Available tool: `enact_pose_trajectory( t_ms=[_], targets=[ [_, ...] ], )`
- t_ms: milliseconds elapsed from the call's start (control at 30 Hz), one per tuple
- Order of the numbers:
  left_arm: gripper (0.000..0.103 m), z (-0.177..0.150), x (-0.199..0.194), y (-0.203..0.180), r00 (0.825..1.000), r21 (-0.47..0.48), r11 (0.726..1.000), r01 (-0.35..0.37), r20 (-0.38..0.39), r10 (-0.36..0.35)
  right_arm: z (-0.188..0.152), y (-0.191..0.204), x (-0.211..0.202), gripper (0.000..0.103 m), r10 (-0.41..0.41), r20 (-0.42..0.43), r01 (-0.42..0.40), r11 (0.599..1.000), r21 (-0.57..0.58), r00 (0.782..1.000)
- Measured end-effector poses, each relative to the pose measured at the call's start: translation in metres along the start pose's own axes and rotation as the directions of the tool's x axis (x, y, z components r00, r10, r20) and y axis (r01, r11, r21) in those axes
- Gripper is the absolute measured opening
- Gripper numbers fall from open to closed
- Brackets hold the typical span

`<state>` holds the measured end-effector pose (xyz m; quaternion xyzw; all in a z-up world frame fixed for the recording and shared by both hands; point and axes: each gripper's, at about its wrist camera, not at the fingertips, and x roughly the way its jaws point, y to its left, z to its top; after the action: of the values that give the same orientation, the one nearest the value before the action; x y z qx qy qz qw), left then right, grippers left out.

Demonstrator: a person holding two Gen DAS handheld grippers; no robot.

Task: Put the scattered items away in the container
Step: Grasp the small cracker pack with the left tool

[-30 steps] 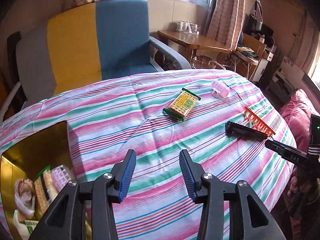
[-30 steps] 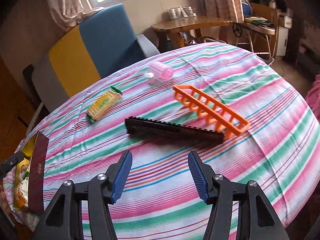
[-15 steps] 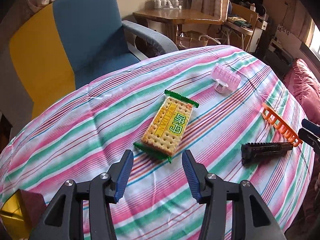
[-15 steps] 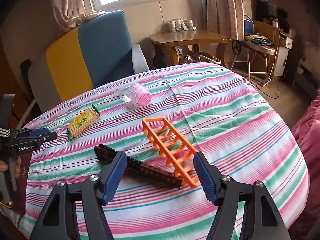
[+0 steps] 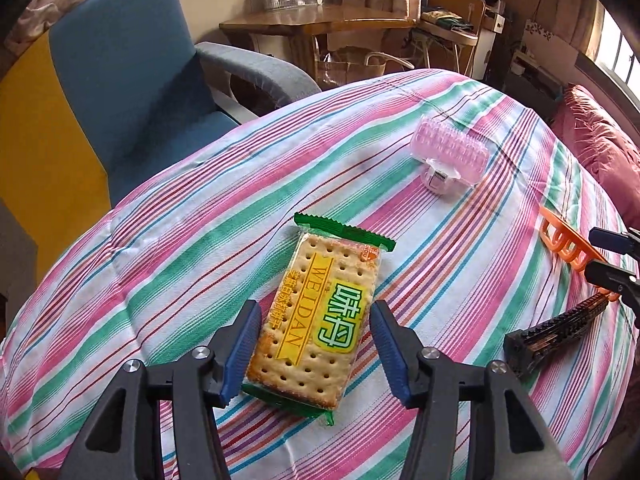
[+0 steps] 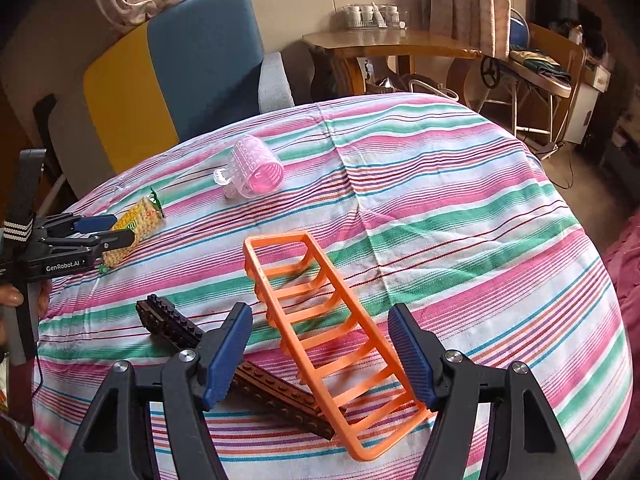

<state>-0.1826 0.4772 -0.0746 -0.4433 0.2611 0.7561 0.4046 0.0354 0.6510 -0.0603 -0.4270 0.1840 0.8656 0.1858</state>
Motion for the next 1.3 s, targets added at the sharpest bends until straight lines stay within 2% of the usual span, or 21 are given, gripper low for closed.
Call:
enact_pose_trajectory(
  t_ms=[133,333,500,700,967,1033,1100,1233,1300],
  targets=[
    [0.056,-0.006,0.003,0.007,1.000,-0.050,0.999,0.010,-0.019,-0.011,0.000,0.002,0.006,0.076,0.017,-0.020,-0.017,1.000,0.000,1.000],
    [0.055,-0.032,-0.013,0.009,0.999,-0.095,0.995,0.010,-0.036,-0.013,-0.005,0.015,0.014,0.076,0.063,-0.072,-0.066,0.997,-0.039,0.995],
    [0.054,-0.070,-0.037,0.010,0.998,-0.177,0.984,0.023,-0.049,-0.032,-0.018,0.043,0.006,0.075,0.129,-0.099,-0.138,0.987,-0.086,0.987],
    [0.054,-0.131,-0.070,-0.006,0.999,-0.242,0.970,0.018,-0.037,-0.028,-0.049,0.087,-0.002,0.073,0.177,-0.154,-0.197,0.973,-0.122,0.972],
    [0.054,-0.209,-0.118,-0.018,0.999,-0.316,0.948,0.047,-0.008,-0.053,-0.096,0.124,-0.028,0.071,0.318,-0.141,-0.324,0.946,-0.018,0.938],
    [0.054,-0.224,-0.126,-0.019,0.998,-0.331,0.942,0.058,0.002,-0.061,-0.106,0.125,-0.035,0.070,0.331,-0.121,-0.330,0.944,0.028,0.936],
    [0.054,-0.238,-0.133,-0.020,0.998,-0.345,0.936,0.069,0.013,-0.069,-0.113,0.118,-0.042,0.069,0.310,-0.091,-0.304,0.950,0.077,0.946],
    [0.054,-0.256,-0.142,-0.022,0.996,-0.366,0.927,0.086,0.037,-0.078,-0.116,0.086,-0.052,0.069,0.234,-0.031,-0.225,0.956,0.189,0.972],
    [0.054,-0.258,-0.144,-0.023,0.996,-0.363,0.928,0.087,0.043,-0.077,-0.114,0.071,-0.057,0.071,0.148,-0.013,-0.141,0.965,0.220,0.989]
  ],
)
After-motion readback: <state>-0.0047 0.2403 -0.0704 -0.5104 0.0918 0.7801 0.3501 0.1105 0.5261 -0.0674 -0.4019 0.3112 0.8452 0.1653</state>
